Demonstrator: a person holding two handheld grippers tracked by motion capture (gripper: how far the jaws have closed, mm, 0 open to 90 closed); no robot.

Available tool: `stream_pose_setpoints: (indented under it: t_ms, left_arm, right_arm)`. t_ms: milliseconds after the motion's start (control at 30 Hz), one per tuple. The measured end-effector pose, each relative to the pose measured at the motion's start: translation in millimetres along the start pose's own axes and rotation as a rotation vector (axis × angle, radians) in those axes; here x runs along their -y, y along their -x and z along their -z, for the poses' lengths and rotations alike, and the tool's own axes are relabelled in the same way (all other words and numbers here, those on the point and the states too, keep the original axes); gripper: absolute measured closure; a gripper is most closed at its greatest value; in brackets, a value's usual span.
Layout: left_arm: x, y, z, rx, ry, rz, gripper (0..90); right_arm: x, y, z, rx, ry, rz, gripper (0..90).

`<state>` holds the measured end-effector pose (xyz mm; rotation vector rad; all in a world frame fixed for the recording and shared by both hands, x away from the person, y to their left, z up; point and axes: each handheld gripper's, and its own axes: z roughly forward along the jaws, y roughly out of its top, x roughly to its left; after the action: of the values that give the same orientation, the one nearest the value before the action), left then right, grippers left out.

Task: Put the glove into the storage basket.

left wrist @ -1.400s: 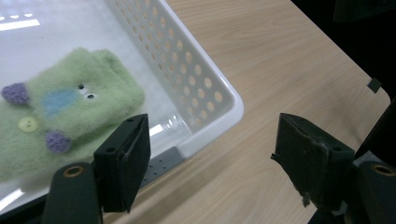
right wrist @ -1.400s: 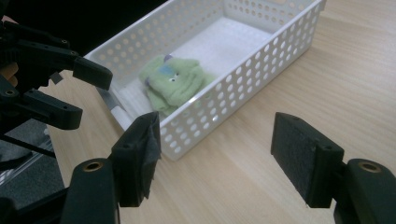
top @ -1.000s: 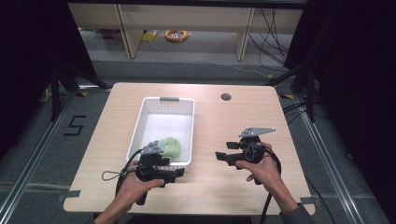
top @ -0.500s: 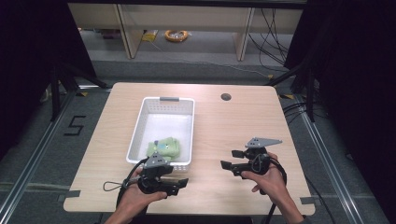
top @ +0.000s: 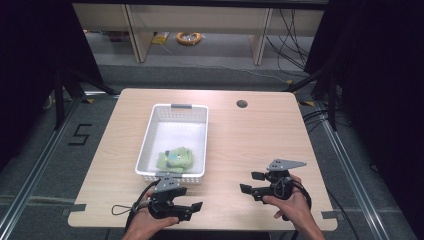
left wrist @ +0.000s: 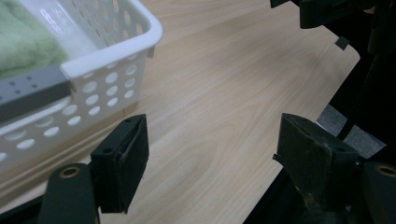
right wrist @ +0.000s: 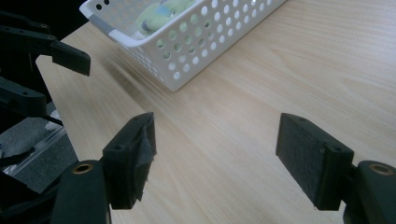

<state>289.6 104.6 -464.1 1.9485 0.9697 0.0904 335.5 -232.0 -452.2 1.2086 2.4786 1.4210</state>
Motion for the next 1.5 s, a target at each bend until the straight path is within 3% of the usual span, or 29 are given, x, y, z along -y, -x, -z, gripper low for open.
stream_pose_setpoints:
  t_ms: [133,167,200,267,300,367,400,433,467,567,700,733,767,800,833,1033,1067,1100,1133,1167,1200,1267,1300,1333,1433,1500]
  left_arm:
    - [6.0,0.8,-4.2,-0.001,-0.001,-0.012,23.6]
    - [7.8,0.9,-4.2,-0.007,-0.013,-0.03,23.2]
    - [9.7,1.8,-6.5,0.002,0.002,-0.015,22.4]
    - [13.3,1.2,-8.7,0.009,0.006,-0.006,20.9]
    - [14.9,0.9,-8.9,0.008,-0.005,-0.005,20.2]
    - [18.9,0.2,-10.6,0.013,-0.004,-0.004,17.1]
    - [20.3,-0.2,-11.4,0.021,0.003,0.0,15.6]
    - [21.8,-0.7,-11.2,0.018,-0.001,-0.005,15.5]
    - [23.4,0.4,-11.6,0.011,0.004,0.017,15.5]
    - [28.9,-0.1,-12.5,0.013,-0.001,0.007,15.5]
    - [37.3,0.6,-13.6,-0.007,-0.012,-0.034,15.5]
    - [39.0,0.1,-14.2,-0.004,-0.008,-0.04,15.5]
    - [40.8,0.3,-14.4,-0.009,-0.005,-0.036,15.5]
    - [42.1,-0.8,-13.5,-0.013,-0.016,-0.047,15.5]
    - [43.4,-0.8,-13.4,-0.014,-0.013,-0.041,15.5]
    - [46.8,-1.0,-12.6,-0.034,-0.022,-0.057,15.5]
    - [46.8,-1.1,-12.7,-0.031,-0.023,-0.054,15.5]
    - [47.2,-0.9,-13.3,-0.035,-0.019,-0.055,15.5]
    - [47.2,-0.7,-13.4,-0.036,-0.02,-0.056,15.5]
    - [47.3,-1.4,-13.7,-0.045,-0.03,-0.073,15.5]
    - [46.8,-0.6,-13.4,-0.026,-0.038,-0.061,15.5]
    - [47.7,-0.7,-15.1,-0.032,-0.032,-0.067,15.5]
    - [47.8,-1.3,-15.9,-0.032,-0.035,-0.064,15.5]
    - [47.9,-2.1,-15.6,-0.036,-0.043,-0.064,15.5]
    - [47.7,-1.7,-15.5,-0.038,-0.034,-0.062,15.5]
    - [47.6,-1.8,-15.6,-0.032,-0.05,-0.053,15.5]
  right_arm:
    - [7.9,0.7,-0.1,-0.004,0.011,0.007,27.8]
    - [8.9,0.0,0.8,-0.003,-0.005,-0.004,27.5]
    - [10.9,2.1,0.7,0.008,0.01,0.031,26.9]
    - [14.8,-0.5,-0.5,-0.017,0.0,-0.011,23.8]
    - [16.2,1.7,-1.5,-0.011,0.021,0.031,22.1]
    - [19.0,-0.8,-1.7,-0.028,0.02,0.023,17.7]
    - [20.9,-0.5,-1.7,-0.036,0.032,0.053,16.1]
    - [22.3,-3.0,-0.9,-0.044,0.027,0.04,16.1]
    - [23.7,-3.5,-0.5,-0.047,0.031,0.046,16.1]
    - [29.3,-4.9,0.4,-0.032,0.039,0.042,16.1]
    - [37.2,-3.6,1.9,-0.027,0.032,0.09,16.1]
    - [40.3,-6.9,3.1,-0.011,0.019,0.074,16.1]
    - [41.9,-5.9,2.7,-0.011,0.023,0.092,16.1]
    - [44.4,-9.7,4.7,-0.006,-0.001,0.064,16.2]
    - [47.4,-9.4,2.7,-0.012,0.015,0.09,16.2]
    - [60.3,-12.6,3.5,0.018,-0.038,0.128,16.4]
    - [62.4,-14.3,3.1,0.017,-0.055,0.106,16.4]
    - [62.8,-12.2,3.1,0.025,-0.053,0.132,16.4]
    - [64.5,-15.3,4.0,0.033,-0.059,0.093,16.4]
    - [64.2,-11.7,3.1,0.032,-0.043,0.142,16.4]
    - [64.9,-11.9,3.4,0.034,-0.046,0.129,16.4]
    - [65.6,-11.6,2.2,0.019,-0.051,0.125,16.4]
    - [66.2,-14.1,2.5,0.02,-0.063,0.099,16.5]
    - [65.6,-11.5,1.7,0.033,-0.063,0.136,16.5]
    - [66.5,-14.6,1.3,0.035,-0.069,0.11,16.5]
    - [66.4,-14.0,1.1,0.037,-0.066,0.12,16.5]
